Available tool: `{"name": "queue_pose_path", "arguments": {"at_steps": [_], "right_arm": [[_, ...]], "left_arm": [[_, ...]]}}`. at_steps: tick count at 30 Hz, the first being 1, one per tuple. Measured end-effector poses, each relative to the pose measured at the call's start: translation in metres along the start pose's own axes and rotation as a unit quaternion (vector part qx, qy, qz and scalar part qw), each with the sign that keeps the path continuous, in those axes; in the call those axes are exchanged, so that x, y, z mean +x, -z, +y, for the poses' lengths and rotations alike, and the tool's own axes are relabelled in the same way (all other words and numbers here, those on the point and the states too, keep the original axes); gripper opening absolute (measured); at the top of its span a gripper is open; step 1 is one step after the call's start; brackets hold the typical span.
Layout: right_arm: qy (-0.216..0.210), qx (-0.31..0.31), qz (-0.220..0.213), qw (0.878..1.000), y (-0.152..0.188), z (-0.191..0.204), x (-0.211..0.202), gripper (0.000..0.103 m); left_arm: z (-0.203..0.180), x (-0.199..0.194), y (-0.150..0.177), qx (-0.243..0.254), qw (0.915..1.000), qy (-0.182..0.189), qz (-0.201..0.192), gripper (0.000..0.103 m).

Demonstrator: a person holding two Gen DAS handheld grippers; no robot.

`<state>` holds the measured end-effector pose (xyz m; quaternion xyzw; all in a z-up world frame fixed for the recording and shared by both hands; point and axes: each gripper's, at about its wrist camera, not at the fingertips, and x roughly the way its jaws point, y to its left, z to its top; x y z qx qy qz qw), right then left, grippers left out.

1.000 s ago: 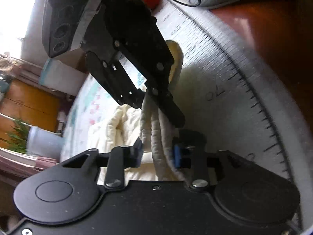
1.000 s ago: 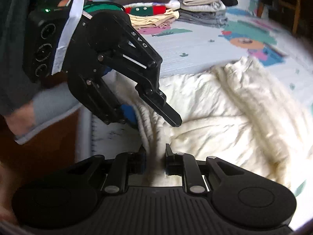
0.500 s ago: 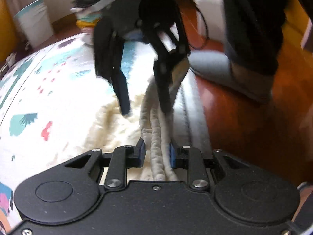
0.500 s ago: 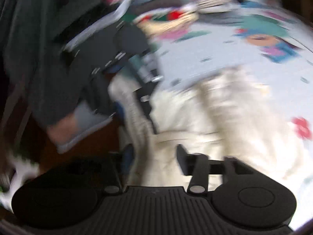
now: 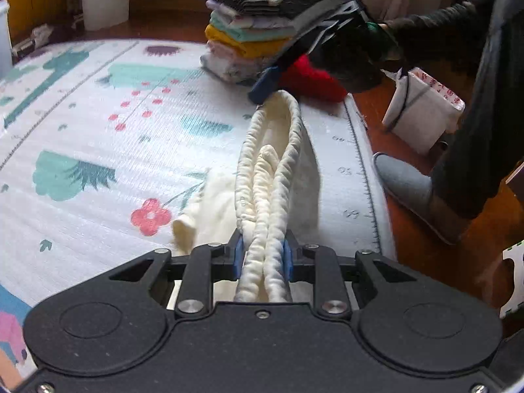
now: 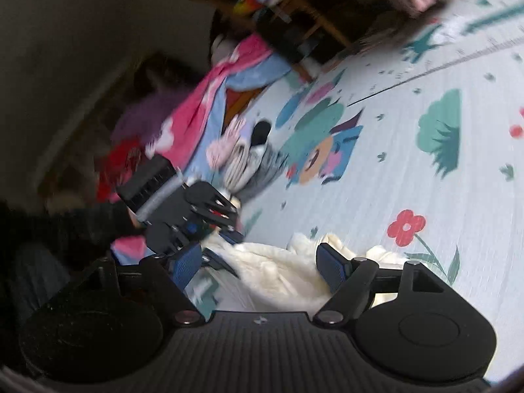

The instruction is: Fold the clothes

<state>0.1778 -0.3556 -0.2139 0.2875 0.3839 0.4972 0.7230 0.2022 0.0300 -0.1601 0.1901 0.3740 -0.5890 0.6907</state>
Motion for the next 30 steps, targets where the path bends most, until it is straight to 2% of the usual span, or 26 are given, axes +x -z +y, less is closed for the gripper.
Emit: {"name": "queue_pose_path", "arguments": {"at_steps": [6,9,11,14,16,17,18,20,21,23,24,25,28,30], "right_arm": [[0.1,-0.009,-0.017,0.995,-0.005,-0.028,0.019,0.078],[0.131,-0.02,-0.008,0.991,-0.001,-0.038,0.033,0.078],[0.162,-0.042,0.004,0.986,0.007,-0.036,0.04,0.076],[0.217,-0.107,0.023,0.97,0.02,-0.024,0.053,0.071],[0.235,-0.154,0.044,0.959,0.028,-0.016,0.067,0.069],[0.241,-0.175,0.058,0.953,0.034,-0.012,0.075,0.069],[0.248,-0.196,0.072,0.946,0.039,-0.009,0.084,0.069],[0.276,-0.236,0.097,0.927,0.049,0.0,0.095,0.069],[0.284,-0.251,0.104,0.92,0.053,0.002,0.1,0.069],[0.294,-0.269,0.103,0.911,0.057,0.006,0.103,0.069],[0.299,-0.278,0.103,0.907,0.059,0.008,0.105,0.068],[0.296,-0.29,0.101,0.904,0.061,0.012,0.105,0.068],[0.286,-0.326,0.094,0.896,0.069,0.025,0.103,0.068],[0.277,-0.352,0.092,0.889,0.075,0.033,0.104,0.068]], "left_arm": [[0.038,0.039,0.006,-0.038,0.9988,0.026,0.015,0.022],[0.058,0.051,0.011,-0.064,0.9965,0.048,0.023,0.022],[0.069,0.057,0.016,-0.08,0.9951,0.051,0.028,0.022],[0.084,0.067,0.025,-0.109,0.9925,0.045,0.032,0.025],[0.084,0.071,0.031,-0.116,0.9926,0.02,0.03,0.038],[0.083,0.072,0.034,-0.118,0.9926,0.001,0.028,0.05],[0.082,0.069,0.036,-0.124,0.9919,-0.02,0.021,0.055],[0.075,0.058,0.039,-0.122,0.9909,-0.055,-0.003,0.057],[0.068,0.049,0.04,-0.121,0.9891,-0.083,-0.019,0.051],[0.05,0.027,0.043,-0.125,0.9795,-0.149,-0.052,0.05],[0.035,0.017,0.045,-0.117,0.9769,-0.166,-0.067,0.051],[0.019,0.008,0.049,-0.109,0.9743,-0.179,-0.082,0.05],[-0.035,-0.004,0.065,-0.101,0.97,-0.185,-0.121,0.051],[-0.063,0.006,0.08,-0.093,0.9693,-0.191,-0.123,0.051]]}}
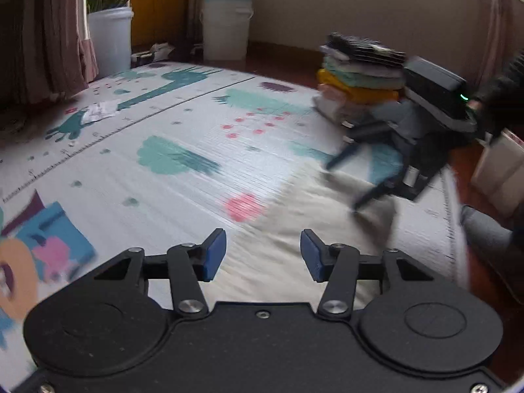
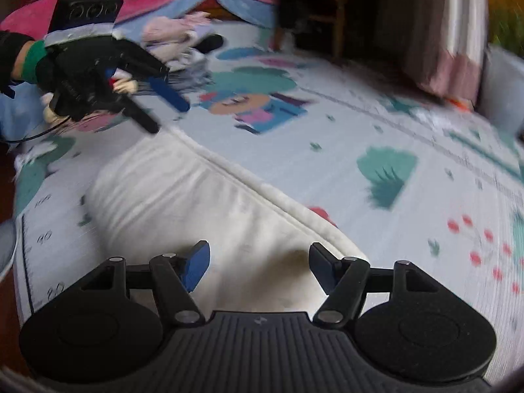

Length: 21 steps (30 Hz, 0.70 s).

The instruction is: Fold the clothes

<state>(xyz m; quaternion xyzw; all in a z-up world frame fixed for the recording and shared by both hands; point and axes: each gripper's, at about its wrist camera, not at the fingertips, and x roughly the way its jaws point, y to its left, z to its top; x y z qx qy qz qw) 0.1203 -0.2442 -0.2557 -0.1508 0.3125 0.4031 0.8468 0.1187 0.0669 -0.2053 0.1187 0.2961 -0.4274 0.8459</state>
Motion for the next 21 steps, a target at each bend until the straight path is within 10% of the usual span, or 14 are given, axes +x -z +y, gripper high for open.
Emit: {"name": "queue_pose_path", "arguments": {"at_steps": [7,12,21], "right_arm": [[0.029,0.029,0.045,0.998,0.001,0.006,0.033,0.073],[-0.002,0.113,0.058,0.992,0.007,-0.021,0.055,0.074],[0.036,0.086,-0.023,0.995,-0.001,-0.005,0.018,0.072]], "left_arm": [[-0.001,0.03,0.047,-0.052,0.9968,-0.06,0.004,0.051],[0.033,0.054,0.052,-0.098,0.9946,-0.035,0.003,0.052],[0.013,0.011,0.029,-0.095,0.9934,-0.059,-0.028,0.05]]}}
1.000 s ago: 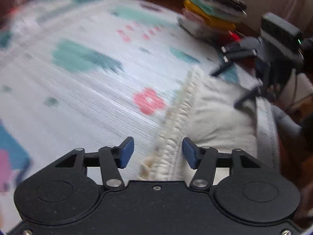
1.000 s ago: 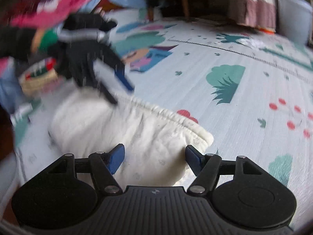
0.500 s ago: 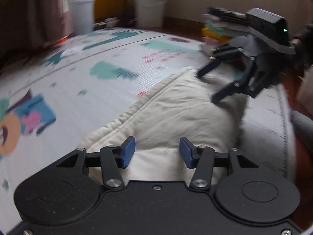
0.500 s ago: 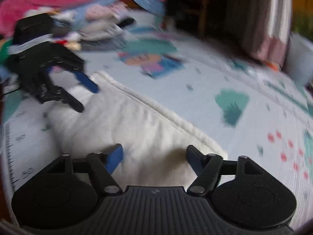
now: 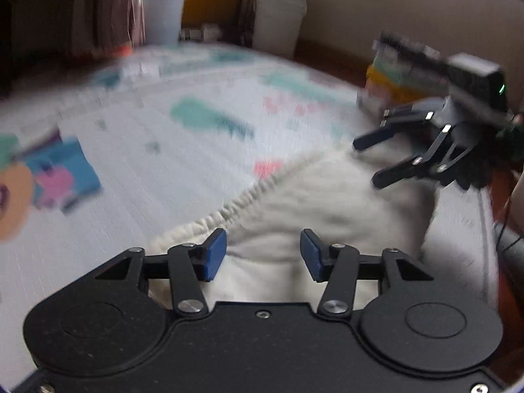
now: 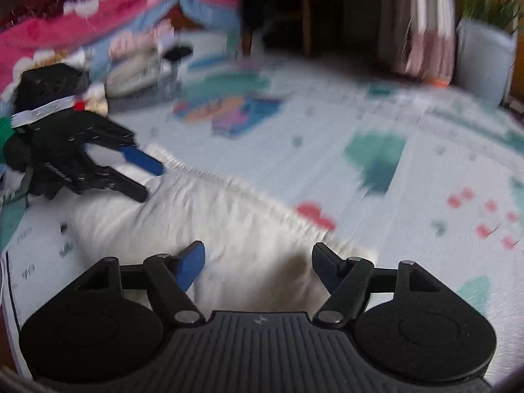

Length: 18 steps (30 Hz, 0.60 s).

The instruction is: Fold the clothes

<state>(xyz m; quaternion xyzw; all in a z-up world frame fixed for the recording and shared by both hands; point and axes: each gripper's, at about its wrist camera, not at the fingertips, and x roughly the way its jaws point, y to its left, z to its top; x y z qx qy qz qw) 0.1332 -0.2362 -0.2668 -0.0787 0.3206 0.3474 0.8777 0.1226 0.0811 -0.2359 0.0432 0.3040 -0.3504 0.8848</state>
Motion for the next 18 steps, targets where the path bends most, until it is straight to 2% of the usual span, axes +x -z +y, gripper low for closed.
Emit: {"name": "queue_pose_path", "arguments": {"at_steps": [2,4,9,10,13,14,16,18], "right_arm": [[0.016,0.014,-0.012,1.0,0.004,-0.003,-0.012,0.073],[0.026,0.038,-0.01,0.999,0.009,-0.01,-0.015,0.074],[0.003,0.085,0.045,0.995,0.022,-0.022,0.011,0.075],[-0.004,0.103,0.061,0.993,0.026,-0.027,0.019,0.077],[-0.006,0.128,0.071,0.989,0.034,-0.032,0.027,0.084],[-0.014,0.154,0.085,0.984,0.037,-0.037,0.031,0.085],[-0.016,0.158,0.077,0.984,0.036,-0.038,0.026,0.082],[-0.011,0.166,0.03,0.986,0.028,-0.033,0.005,0.078]], "left_arm": [[-0.009,-0.016,0.002,0.011,0.9998,-0.013,-0.013,0.052],[-0.01,-0.021,0.01,0.007,0.9995,-0.03,-0.01,0.052],[0.013,0.007,0.03,-0.061,0.9964,-0.045,0.036,0.053],[0.012,0.013,0.031,-0.061,0.9963,-0.047,0.039,0.053],[0.014,0.02,0.033,-0.069,0.9956,-0.045,0.042,0.054],[0.015,0.021,0.033,-0.072,0.9955,-0.044,0.043,0.055],[0.016,0.017,0.029,-0.071,0.9955,-0.041,0.048,0.055],[0.017,0.004,0.017,-0.083,0.9946,-0.044,0.045,0.055]]}}
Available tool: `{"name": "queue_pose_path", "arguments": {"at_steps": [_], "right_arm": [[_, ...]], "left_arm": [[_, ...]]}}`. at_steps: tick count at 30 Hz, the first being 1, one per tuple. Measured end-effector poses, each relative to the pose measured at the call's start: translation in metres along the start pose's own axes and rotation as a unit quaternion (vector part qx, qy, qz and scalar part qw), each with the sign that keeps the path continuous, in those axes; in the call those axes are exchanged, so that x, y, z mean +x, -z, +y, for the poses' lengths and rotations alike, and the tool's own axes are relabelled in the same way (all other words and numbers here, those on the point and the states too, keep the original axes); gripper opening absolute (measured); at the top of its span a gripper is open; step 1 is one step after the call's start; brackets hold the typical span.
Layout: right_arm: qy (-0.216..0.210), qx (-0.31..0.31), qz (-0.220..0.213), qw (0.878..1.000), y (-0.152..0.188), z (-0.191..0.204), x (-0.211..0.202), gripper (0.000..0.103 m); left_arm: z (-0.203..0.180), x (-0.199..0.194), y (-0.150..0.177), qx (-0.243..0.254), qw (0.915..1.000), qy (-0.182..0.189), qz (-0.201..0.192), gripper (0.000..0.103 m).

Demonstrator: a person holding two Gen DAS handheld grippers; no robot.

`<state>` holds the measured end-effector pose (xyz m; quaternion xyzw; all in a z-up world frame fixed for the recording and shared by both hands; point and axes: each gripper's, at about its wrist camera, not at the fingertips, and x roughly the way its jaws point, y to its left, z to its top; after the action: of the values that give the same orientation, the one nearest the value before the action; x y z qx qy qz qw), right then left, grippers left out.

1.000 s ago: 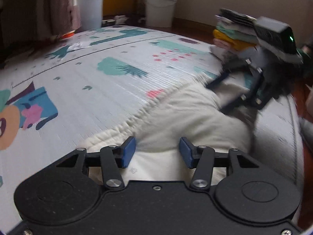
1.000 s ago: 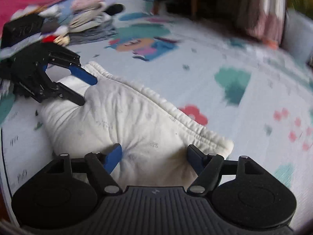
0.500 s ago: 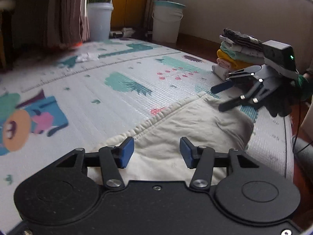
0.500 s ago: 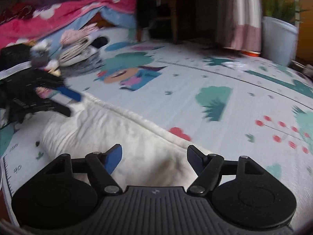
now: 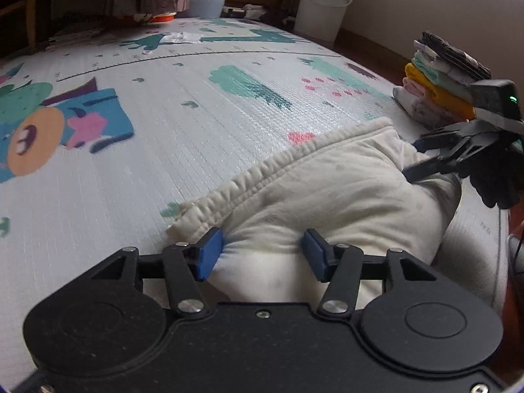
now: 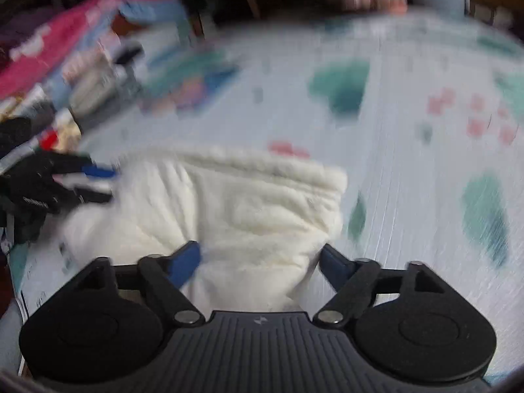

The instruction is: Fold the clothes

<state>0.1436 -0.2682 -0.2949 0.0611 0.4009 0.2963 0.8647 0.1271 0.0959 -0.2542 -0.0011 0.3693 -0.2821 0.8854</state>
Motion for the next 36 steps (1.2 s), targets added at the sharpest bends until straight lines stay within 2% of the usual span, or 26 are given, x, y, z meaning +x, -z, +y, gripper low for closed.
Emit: {"name": "queue_pose_path", "arguments": {"at_steps": [2,5,8,13,17,21,22,23,24,27,29,32,34,36], "right_arm": [[-0.01,0.026,-0.037,0.999,-0.004,0.0,-0.018,0.078],[-0.015,0.074,-0.053,0.996,0.002,-0.01,-0.031,0.078],[-0.019,0.113,-0.033,0.993,0.014,-0.022,-0.029,0.078],[-0.033,0.187,-0.02,0.982,0.025,-0.034,-0.017,0.078],[-0.056,0.258,-0.003,0.965,0.036,-0.048,-0.005,0.078],[-0.054,0.241,0.006,0.969,0.035,-0.043,0.002,0.081],[-0.065,0.244,0.01,0.967,0.035,-0.042,0.004,0.077],[-0.077,0.248,0.014,0.966,0.035,-0.041,0.005,0.063],[-0.087,0.251,0.017,0.964,0.034,-0.04,0.006,0.062],[-0.077,0.25,0.014,0.965,0.037,-0.037,0.007,0.063],[-0.08,0.27,0.009,0.959,0.039,-0.041,0.009,0.066],[-0.084,0.259,0.019,0.962,0.034,-0.035,0.011,0.071],[-0.088,0.243,0.03,0.966,0.029,-0.032,0.015,0.071],[-0.095,0.251,0.029,0.963,0.029,-0.034,0.017,0.071]], "left_arm": [[0.007,-0.024,-0.006,-0.042,0.9983,0.004,-0.039,0.058],[0.029,-0.046,-0.006,-0.126,0.9894,-0.009,-0.071,0.064],[0.053,-0.052,0.01,-0.213,0.9743,-0.021,-0.069,0.064],[0.062,-0.04,0.051,-0.325,0.945,0.012,-0.038,0.065],[0.057,-0.022,0.059,-0.362,0.931,0.044,-0.022,0.065],[0.054,-0.003,0.057,-0.386,0.9203,0.062,-0.011,0.065],[0.053,0.0,0.056,-0.388,0.919,0.068,-0.01,0.065],[0.05,0.002,0.054,-0.385,0.9197,0.076,-0.005,0.065],[0.047,0.005,0.052,-0.383,0.92,0.082,-0.002,0.065],[0.04,0.009,0.05,-0.393,0.9154,0.088,-0.003,0.065],[0.041,0.01,0.051,-0.401,0.9118,0.086,-0.005,0.065],[0.044,0.011,0.049,-0.421,0.9029,0.087,-0.001,0.064],[0.047,0.011,0.046,-0.43,0.8984,0.088,0.007,0.064],[0.05,0.012,0.045,-0.438,0.8944,0.088,0.012,0.061]]}}
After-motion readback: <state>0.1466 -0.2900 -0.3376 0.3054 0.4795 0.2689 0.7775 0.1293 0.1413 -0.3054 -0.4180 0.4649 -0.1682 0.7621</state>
